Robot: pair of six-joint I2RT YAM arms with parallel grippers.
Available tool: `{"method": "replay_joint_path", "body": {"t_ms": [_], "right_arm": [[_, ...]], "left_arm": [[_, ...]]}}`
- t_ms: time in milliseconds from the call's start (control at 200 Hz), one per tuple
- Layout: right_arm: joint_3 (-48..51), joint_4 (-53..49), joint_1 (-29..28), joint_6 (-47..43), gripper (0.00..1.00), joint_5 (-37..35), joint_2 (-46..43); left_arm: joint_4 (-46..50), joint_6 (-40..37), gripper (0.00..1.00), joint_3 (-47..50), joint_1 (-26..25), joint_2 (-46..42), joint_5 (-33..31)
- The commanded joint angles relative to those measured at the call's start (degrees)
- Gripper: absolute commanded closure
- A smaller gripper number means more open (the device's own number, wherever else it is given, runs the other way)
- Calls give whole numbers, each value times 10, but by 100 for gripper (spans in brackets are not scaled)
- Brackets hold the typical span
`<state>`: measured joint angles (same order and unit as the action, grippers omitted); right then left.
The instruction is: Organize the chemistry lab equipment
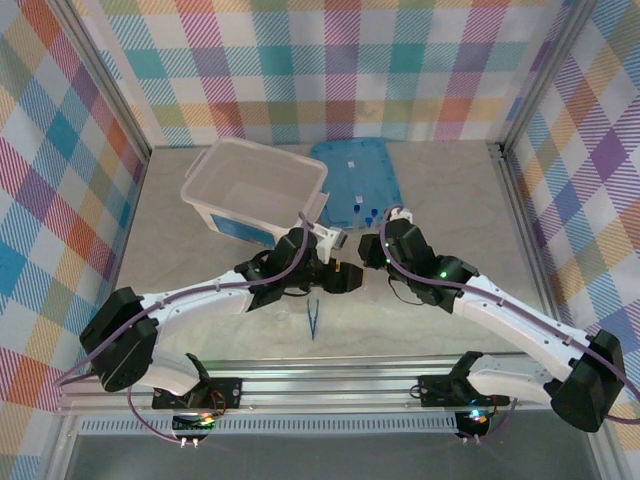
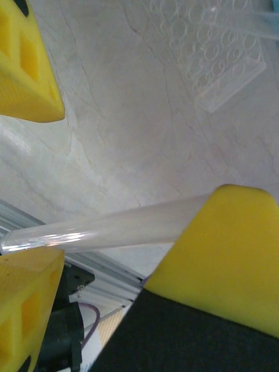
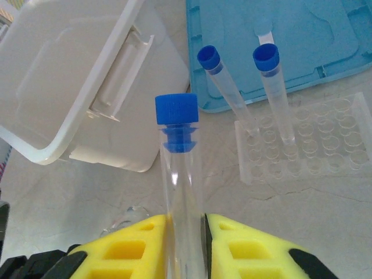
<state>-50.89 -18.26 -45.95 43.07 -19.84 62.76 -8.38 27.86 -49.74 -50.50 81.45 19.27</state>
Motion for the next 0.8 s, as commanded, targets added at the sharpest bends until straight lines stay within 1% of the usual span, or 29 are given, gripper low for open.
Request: {"method": "replay_joint_path", "body": {"t_ms": [0,215,400,545,650,795], "right_arm": [[16,37,1,36,77,20,-25],[27,44,1,51,78,-3,-34],[24,44,1,52,78,-10,-29],[27,48,2,58,78,-23,-26],[27,46,2,62,78,-35,-27],[28,46,3,63,78,-47,-28]], "left_arm": [[-66,36,41,-20,-6,15,27],[-112,68,44,-16,-6,37,55],[-117,70,48,-21,-6,43,64],[-117,72,54,-24,-6,45,70],[-115,71,61,-24,-6,43,74],[-111,69,69,-25,-6,42,77]]}}
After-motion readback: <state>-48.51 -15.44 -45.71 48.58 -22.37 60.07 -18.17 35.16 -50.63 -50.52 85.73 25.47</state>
